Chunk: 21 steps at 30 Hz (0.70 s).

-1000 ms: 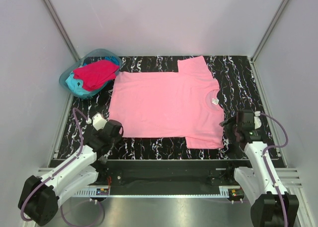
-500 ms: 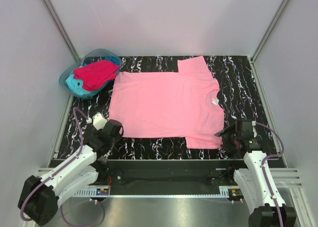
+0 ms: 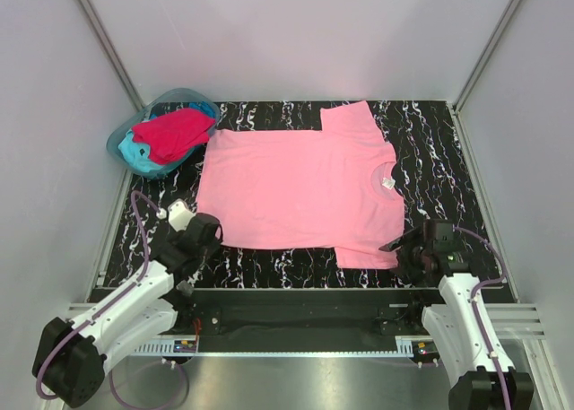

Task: Fold and stack the t-shirts
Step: Fold the tshirt

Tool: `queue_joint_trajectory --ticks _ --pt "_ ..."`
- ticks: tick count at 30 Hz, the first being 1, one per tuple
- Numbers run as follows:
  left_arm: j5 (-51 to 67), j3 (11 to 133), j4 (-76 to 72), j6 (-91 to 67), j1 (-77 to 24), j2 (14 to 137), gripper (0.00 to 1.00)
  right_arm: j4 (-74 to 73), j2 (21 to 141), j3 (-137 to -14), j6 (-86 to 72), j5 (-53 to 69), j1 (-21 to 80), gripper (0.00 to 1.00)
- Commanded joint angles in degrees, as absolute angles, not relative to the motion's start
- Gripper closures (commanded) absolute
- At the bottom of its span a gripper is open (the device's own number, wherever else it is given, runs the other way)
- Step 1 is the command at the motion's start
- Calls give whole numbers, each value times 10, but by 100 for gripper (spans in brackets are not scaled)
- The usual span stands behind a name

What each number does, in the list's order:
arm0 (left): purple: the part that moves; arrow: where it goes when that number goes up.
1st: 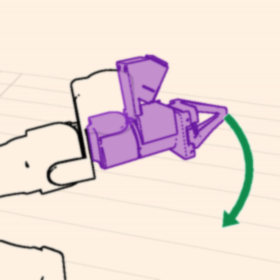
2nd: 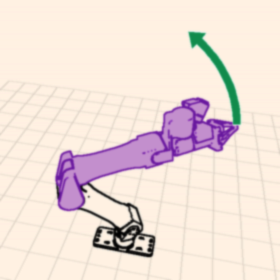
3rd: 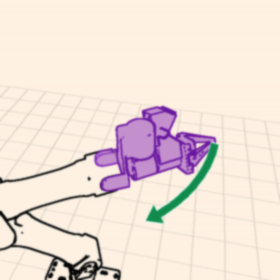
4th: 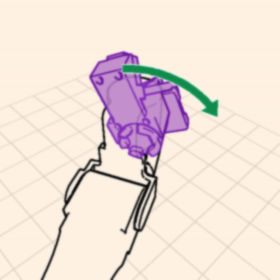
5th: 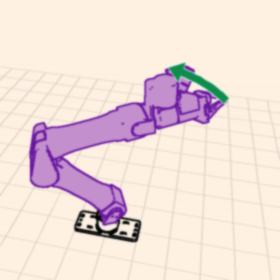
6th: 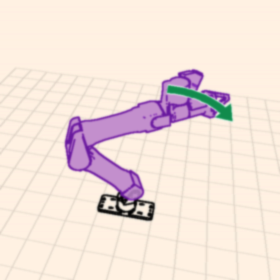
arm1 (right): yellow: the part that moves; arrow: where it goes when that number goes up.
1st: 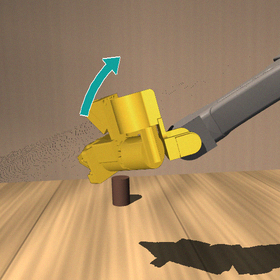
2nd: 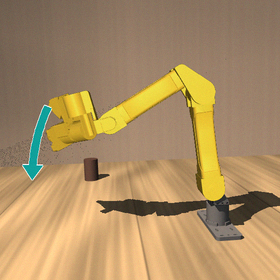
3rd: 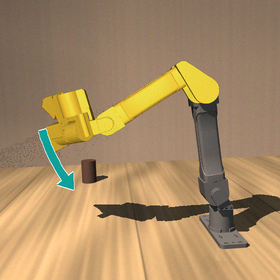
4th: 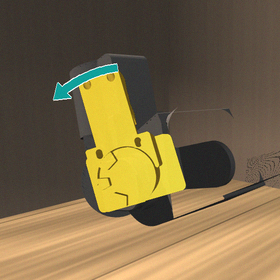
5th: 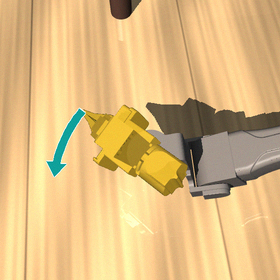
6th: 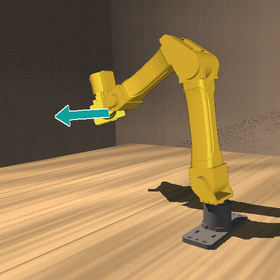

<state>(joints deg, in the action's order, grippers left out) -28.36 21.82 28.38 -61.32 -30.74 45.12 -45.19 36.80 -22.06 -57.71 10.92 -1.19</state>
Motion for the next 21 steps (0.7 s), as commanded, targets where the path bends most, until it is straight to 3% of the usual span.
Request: queue_joint_trajectory --ticks 1,16,21 --pt "-272 241 250 -599 -310 461 95 -461 359 -216 -584 143 -12 27" --pt "-218 236 180 -546 -311 466 94 -335 326 -132 -622 261 -12 27" --pt "-214 239 175 -541 -311 473 94 -292 332 -137 -627 245 -12 28"
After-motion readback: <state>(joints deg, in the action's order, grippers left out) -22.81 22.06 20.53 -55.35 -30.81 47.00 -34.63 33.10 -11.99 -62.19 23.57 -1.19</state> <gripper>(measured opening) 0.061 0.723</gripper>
